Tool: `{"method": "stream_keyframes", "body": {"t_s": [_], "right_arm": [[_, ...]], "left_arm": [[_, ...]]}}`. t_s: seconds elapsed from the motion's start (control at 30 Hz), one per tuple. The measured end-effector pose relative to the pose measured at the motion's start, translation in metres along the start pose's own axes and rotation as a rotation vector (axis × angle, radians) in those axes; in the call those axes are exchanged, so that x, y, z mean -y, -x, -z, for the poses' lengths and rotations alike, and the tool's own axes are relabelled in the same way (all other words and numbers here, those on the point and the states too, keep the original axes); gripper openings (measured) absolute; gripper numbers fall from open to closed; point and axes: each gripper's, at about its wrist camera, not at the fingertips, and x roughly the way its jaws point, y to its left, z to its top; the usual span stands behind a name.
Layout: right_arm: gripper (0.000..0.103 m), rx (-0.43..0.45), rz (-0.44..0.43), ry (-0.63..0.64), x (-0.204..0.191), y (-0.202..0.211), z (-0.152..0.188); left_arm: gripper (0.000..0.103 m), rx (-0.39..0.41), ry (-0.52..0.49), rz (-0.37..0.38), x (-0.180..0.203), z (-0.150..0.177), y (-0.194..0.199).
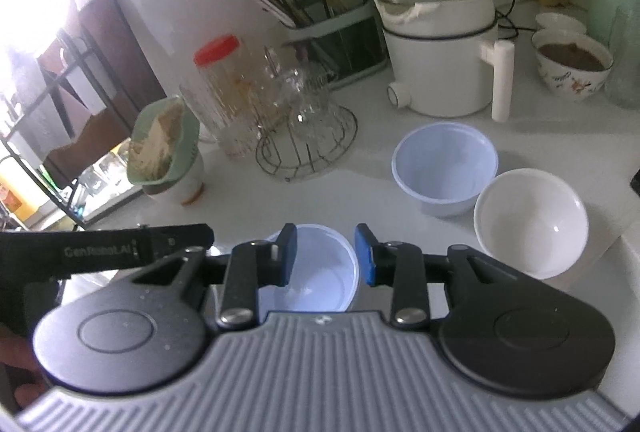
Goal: Organize plates and bowls
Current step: 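Lift the blue bowl with both grippers and carry it toward the other blue bowl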
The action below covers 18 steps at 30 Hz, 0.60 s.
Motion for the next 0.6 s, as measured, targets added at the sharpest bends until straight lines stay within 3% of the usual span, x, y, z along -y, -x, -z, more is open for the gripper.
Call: {"method": "stream_keyframes", "body": {"t_s": [0.37, 0.6], "right_arm": [[0.035, 0.063, -0.008, 0.047, -0.012, 0.045, -0.005], [0.035, 0.094, 0.017, 0.057, -0.012, 0.064, -0.002]], "left_arm": [[0.045, 0.066, -0.024, 0.02, 0.013, 0.003, 0.054], [0.05, 0.073, -0.028, 0.021, 0.015, 0.012, 0.065]]}}
